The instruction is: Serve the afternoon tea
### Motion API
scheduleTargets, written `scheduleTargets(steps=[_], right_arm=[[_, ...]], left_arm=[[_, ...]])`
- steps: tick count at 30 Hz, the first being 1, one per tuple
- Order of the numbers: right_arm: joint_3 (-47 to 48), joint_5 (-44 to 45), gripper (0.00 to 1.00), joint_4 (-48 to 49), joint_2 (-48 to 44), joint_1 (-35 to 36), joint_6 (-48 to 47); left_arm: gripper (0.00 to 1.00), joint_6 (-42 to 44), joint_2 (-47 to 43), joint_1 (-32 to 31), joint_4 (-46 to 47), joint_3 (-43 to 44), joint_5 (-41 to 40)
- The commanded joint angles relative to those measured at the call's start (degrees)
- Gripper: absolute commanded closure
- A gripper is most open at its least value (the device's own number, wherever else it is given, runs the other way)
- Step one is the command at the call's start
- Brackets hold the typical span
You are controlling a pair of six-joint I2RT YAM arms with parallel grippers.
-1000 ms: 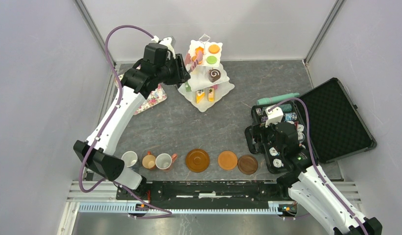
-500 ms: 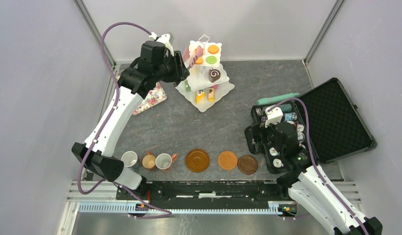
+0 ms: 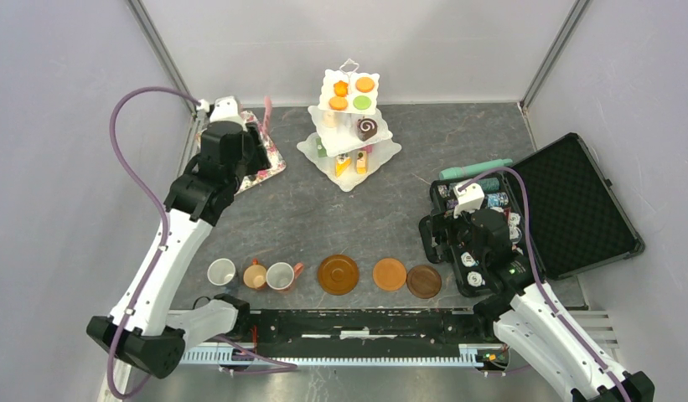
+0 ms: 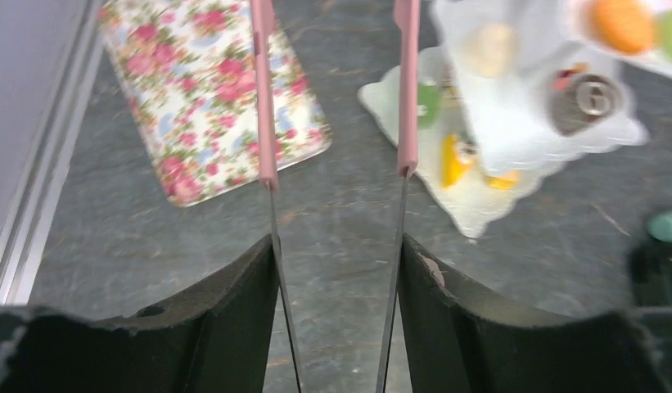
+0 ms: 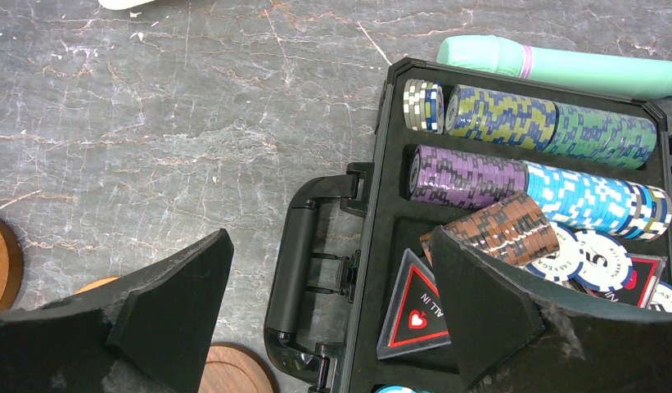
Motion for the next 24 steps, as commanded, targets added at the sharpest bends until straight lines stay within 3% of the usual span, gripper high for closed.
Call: scheduleTargets(steps=[1, 3, 6, 16, 20, 24], right_arm=[[-0.12, 0.27, 0.02, 1.33, -0.54, 0.40, 0.58], [-0.07, 0.39, 0.02, 1.27, -0.73, 0.39, 0.61], [-0.15, 0.71, 0.02, 1.31, -1.04, 0.39, 0.56], [-0.03, 0.74, 0.02, 1.05, -0.39, 0.65, 0.55], [-0.13, 1.00, 0.02, 1.33, -0.67, 0.65, 0.61], [-0.12, 0.32, 0.02, 1.32, -0.27, 0.71, 0.58]], left_arm=[[0.39, -0.40, -0.62, 8.72, 8.82, -9.32, -0.03], [0.39, -2.45, 0.61, 15.81, 12.31, -13.30, 6.49], [0.39, -4.87, 5.21, 21.42, 15.29, -15.82, 13.10], [0.38, -7.27, 17.66, 21.76, 26.04, -22.51, 6.56], [0.39, -5.55, 19.85, 21.84, 25.50, -20.38, 8.70], [0.33, -6.51, 17.82, 21.86, 22.95, -20.26, 10.42]])
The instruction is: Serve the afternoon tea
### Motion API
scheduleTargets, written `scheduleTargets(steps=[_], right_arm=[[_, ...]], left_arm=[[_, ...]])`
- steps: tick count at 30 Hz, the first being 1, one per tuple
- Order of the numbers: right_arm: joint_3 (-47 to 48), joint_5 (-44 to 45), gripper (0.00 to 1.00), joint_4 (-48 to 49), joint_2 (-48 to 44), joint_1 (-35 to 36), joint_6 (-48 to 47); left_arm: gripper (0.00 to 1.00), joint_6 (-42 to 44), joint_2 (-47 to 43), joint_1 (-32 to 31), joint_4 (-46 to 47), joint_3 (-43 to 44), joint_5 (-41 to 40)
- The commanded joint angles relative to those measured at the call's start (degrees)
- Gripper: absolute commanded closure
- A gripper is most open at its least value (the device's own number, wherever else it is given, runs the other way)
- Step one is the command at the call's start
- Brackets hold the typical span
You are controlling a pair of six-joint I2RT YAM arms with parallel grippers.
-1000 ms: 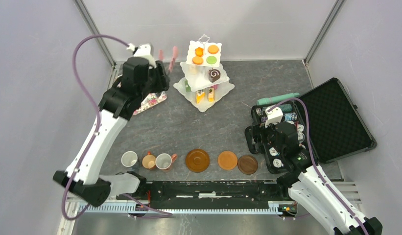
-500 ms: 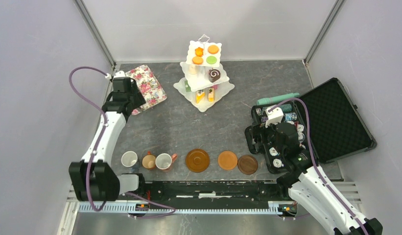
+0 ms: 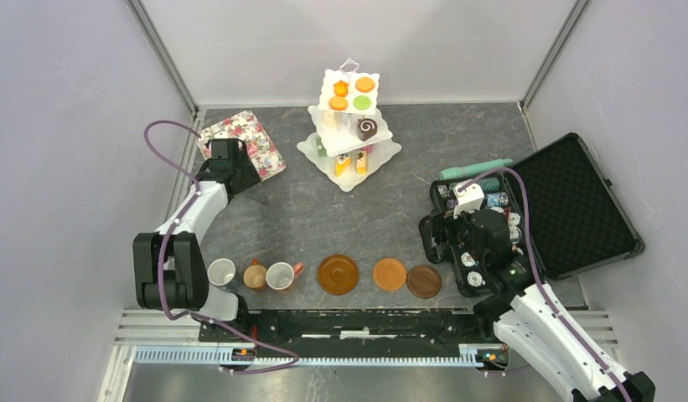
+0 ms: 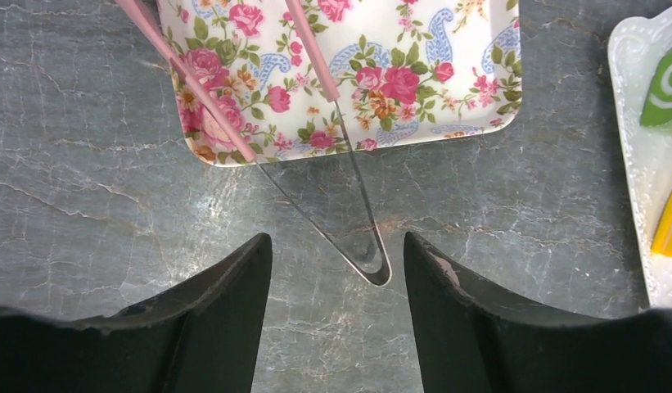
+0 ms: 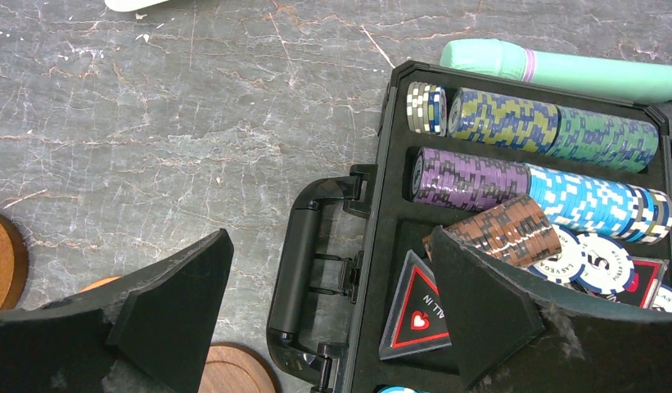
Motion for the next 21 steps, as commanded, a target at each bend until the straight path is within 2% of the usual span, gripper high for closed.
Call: scheduleTargets(steps=[1, 5, 8, 9, 11, 13, 15, 21], right_arm=[[-0.11, 0.21, 0.02, 1.28, 0.21, 0.30, 0.62], [-0.11, 0.19, 0.02, 1.35, 0.23, 0.31, 0.62], [-0.18, 0.33, 0.02, 1.39, 0.04, 0.43, 0.57], [-0.20, 0.34, 0.02, 1.40, 0.04, 0.37, 0.63], [-0.20, 0.22, 0.02, 1.40, 0.23, 0.38, 0.59], [-0.11, 0.06, 0.02, 1.37, 0.45, 0.37, 0.59], [-0.12, 0.06, 0.02, 1.42, 0.57, 0.37, 0.59], [-0.12, -0.16, 0.02, 1.26, 0.46, 0.44, 0.61]], left_arm=[[0.32, -2.45, -2.89, 0.10, 0.44, 1.99, 2.13], [0.28, -2.44, -5.66, 0.10, -7.35, 5.11, 8.93], [0.25, -2.30, -8.63, -0.05, -10.27, 5.58, 21.74], [0.20, -2.74, -9.99, -0.71, -11.57, 5.23, 24.80], [0.20, -2.57, -12.79, -4.06, -15.44, 5.04, 27.22], [0.21, -1.86, -15.91, -10.79, -20.34, 5.10, 22.26], [0.21, -3.01, -18.68, -20.07, -23.43, 3.83, 17.49], [0.27, -13.08, -22.19, -42.13, -27.21, -1.67, 5.76]])
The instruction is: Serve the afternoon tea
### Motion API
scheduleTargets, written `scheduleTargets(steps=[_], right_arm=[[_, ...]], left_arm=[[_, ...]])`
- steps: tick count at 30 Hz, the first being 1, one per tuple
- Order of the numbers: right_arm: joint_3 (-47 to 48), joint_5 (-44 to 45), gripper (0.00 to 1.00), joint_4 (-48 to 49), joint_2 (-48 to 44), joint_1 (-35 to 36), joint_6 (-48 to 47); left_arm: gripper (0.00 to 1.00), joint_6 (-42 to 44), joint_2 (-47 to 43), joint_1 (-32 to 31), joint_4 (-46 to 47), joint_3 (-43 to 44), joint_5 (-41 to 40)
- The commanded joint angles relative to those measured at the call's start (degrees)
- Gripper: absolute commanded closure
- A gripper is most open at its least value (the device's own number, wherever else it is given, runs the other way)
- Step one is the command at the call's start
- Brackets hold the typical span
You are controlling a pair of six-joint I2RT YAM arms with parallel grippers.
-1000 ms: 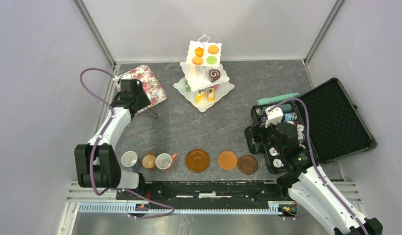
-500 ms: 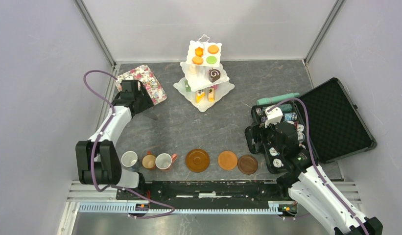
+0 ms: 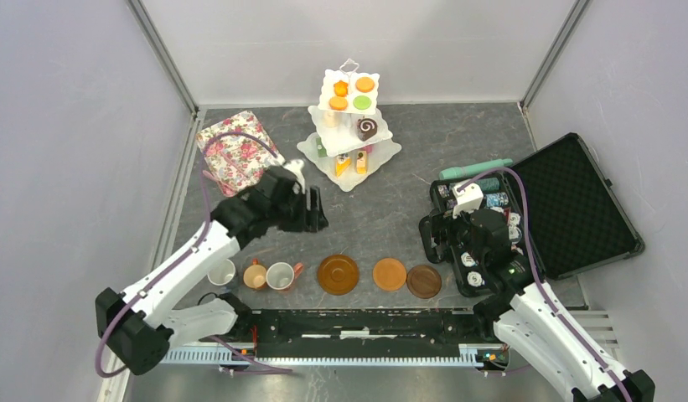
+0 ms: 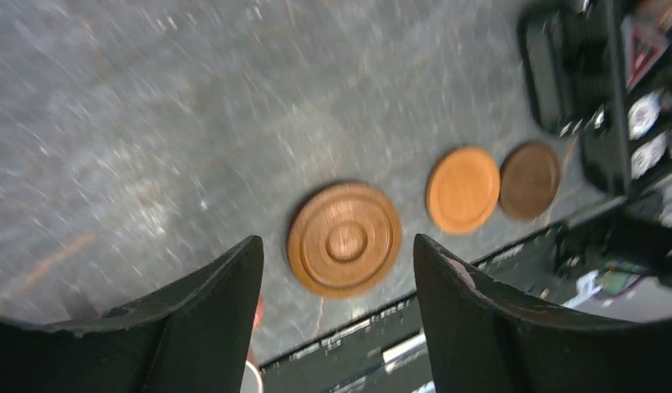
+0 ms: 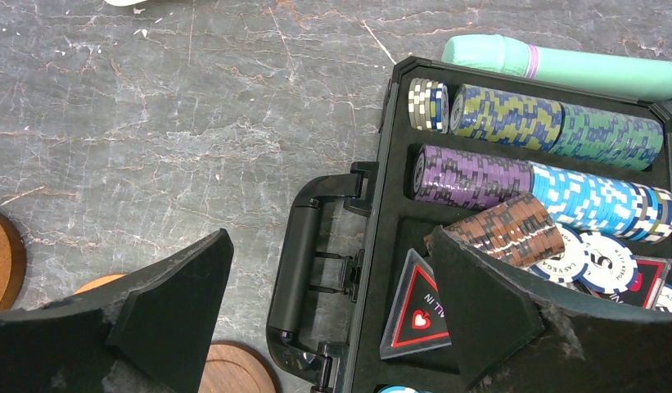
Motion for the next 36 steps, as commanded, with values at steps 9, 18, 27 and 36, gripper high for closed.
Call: scheduleTargets(steps=[9, 18, 27, 36], right_arm=[[0.06, -0.08, 0.02, 0.99, 1.43, 0.52, 0.42], [0.15, 1.48, 0.02, 0.46, 0.36, 1.22, 0.54], [0.16, 1.46, 0.02, 0.56, 0.65, 1.67, 0.62], [0.14, 1.89, 0.02, 0.65, 0.98, 2.19, 0.57]], left_arm=[[0.50, -18.93, 11.97, -34.88, -5.35, -1.40, -19.44], [0.63, -20.55, 20.49, -36.29, 2.79, -4.78, -18.26], [0.69, -18.52, 29.58, -34.24, 6.55, -5.51, -23.54], [0.74, -15.49, 35.30, -26.03, 15.48, -6.33, -19.53]])
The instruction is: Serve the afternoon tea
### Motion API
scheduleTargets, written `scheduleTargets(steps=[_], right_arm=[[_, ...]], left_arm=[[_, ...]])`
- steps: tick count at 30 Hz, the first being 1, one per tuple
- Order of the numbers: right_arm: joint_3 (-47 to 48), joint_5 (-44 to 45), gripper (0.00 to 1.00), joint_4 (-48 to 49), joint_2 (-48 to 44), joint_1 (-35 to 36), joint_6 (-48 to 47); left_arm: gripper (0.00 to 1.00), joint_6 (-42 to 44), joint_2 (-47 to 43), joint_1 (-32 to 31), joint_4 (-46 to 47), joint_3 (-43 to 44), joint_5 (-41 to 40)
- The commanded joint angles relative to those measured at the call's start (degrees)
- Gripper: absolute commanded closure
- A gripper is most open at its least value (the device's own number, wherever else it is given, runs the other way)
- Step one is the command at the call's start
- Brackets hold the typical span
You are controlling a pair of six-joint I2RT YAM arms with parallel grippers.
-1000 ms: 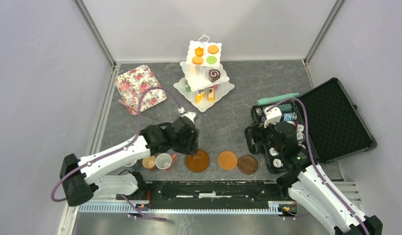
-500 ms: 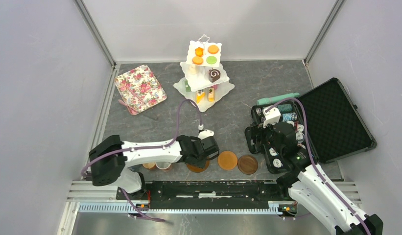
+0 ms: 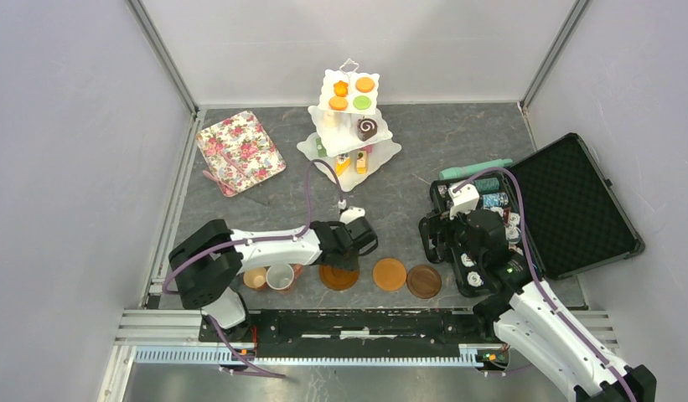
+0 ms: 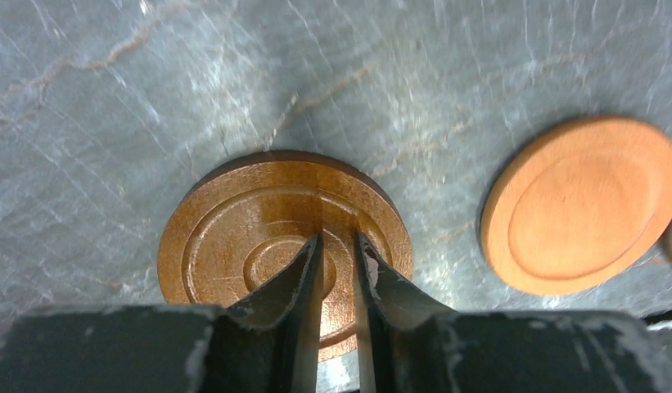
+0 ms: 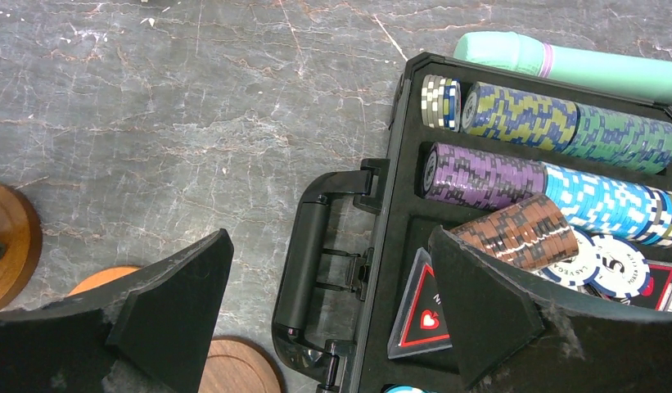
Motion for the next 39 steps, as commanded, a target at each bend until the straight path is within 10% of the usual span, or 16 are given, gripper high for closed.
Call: scheduleTargets(steps=[1, 16, 25, 39], right_arm=[[0.10, 1.28, 0.02, 0.69, 0.11, 0.34, 0.55], [0.16, 2.17, 0.02, 0.44, 0.57, 0.70, 0.69], [0.28, 2.13, 0.02, 0.37, 1.98, 0.78, 0.68], [0.54, 3.21, 0.02, -0.35, 1.93, 1.44, 0.76]], left_arm=[[0.74, 2.84, 6.41, 5.26, 6.22, -1.59, 0.80], [0.73, 8.10, 6.43, 8.66, 5.57, 4.05, 1.89], [0.54, 8.16, -4.40, 8.62, 2.27, 0.35, -0.69], [0.62, 9.68, 6.09, 9.03, 8.38, 3.69, 0.12]])
